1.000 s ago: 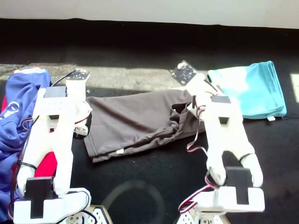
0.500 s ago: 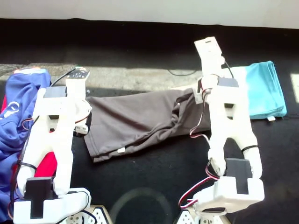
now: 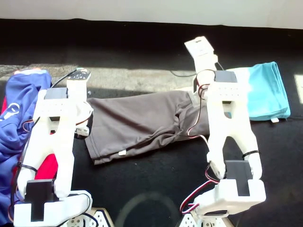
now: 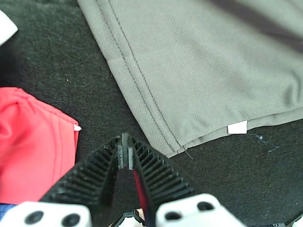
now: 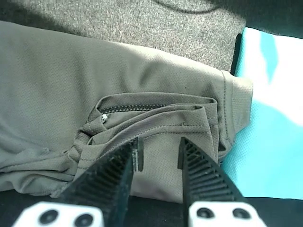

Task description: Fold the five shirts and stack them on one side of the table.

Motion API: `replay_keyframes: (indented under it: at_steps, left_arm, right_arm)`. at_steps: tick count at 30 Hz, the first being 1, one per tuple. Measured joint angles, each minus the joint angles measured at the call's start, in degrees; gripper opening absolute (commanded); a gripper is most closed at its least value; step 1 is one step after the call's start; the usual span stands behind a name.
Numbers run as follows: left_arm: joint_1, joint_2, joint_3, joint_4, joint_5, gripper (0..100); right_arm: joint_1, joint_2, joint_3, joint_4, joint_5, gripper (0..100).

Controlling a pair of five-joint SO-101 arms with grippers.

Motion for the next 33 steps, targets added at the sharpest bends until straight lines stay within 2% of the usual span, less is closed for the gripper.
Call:
replay_keyframes:
  at_steps: [8,12,18,23,27,30,33]
  left_arm:
    - [0.0,0.0,0.0,0.0,0.0,1]
    - [0.0,0.0,0.0,0.0,0.0,1]
    - [0.0,0.0,0.0,0.0,0.0,1]
    - [0.0,0.0,0.9,0.0,0.0,1]
    - [-0.1,0.0,0.9,-2.9,3.8,11]
    - [-0.1,0.0,0.9,-4.4,6.2,21]
    - [-0.1,0.4,0.9,-5.3,7.6,23]
  right_arm:
    - [-5.8,0.2,3.3,5.1,2.5,6.3]
    - [-8.6,2.5,8.6,-0.3,3.3,6.3]
    - [-9.7,9.9,9.3,-11.7,3.6,6.3]
    - [-9.7,8.8,9.4,-9.6,3.6,6.3]
    - [-9.8,0.7,9.4,-2.8,3.6,7.4]
    - [-10.1,-7.3,9.7,1.2,3.6,14.9]
    - [-11.1,-14.5,9.9,4.6,3.5,18.3]
